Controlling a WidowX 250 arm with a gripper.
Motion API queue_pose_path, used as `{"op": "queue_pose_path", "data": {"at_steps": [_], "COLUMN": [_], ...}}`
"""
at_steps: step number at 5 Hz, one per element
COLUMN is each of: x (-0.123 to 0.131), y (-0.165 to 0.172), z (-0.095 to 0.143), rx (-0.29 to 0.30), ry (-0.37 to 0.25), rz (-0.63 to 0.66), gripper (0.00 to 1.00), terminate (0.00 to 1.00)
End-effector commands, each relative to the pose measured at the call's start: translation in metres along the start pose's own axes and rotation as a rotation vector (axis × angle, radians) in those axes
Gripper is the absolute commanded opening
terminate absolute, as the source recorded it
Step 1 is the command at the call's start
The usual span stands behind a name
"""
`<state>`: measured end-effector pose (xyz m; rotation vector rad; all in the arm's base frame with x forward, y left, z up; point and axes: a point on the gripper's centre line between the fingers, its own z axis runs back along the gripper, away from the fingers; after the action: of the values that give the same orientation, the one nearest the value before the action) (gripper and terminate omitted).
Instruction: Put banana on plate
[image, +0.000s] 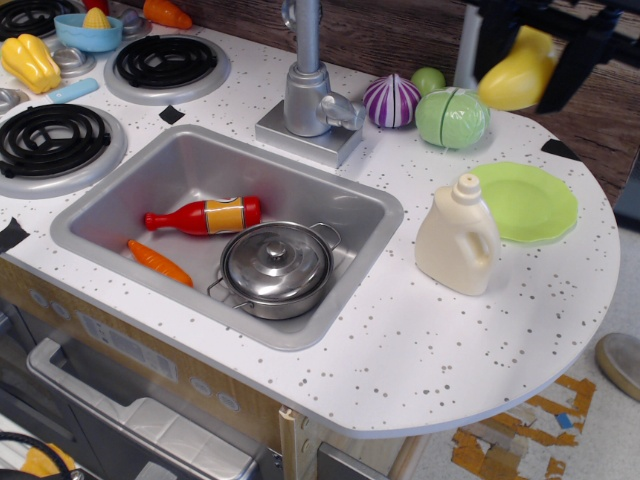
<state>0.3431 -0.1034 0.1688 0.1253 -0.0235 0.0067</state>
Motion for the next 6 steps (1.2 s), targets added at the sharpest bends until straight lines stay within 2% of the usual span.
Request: {"op": "queue_pose_path", "data": {"at_steps": [1, 2, 3, 4, 5, 6], "x": [0.037, 0.051, 0.062, 0.082, 0.094, 0.093], "y": [-0.005, -0.013, -0.013, -0.015, -0.015, -0.017], "z": [-0.011, -0.033, -0.061, -0.090, -0.115, -0.114], "rx": [-0.069, -0.099, -0.149, -0.169, -0.200, -0.222], "ry": [-0.093, -0.112, -0.103, -0.106, -0.140, -0.144], "rz": [-0.030, -0.031, -0.013, -0.036, 0.023, 0.055], "gripper": [0.00, 0.00, 0.00, 0.00, 1.00, 1.00], "terminate": [0.00, 0.00, 0.00, 0.00, 0.00, 0.00]}}
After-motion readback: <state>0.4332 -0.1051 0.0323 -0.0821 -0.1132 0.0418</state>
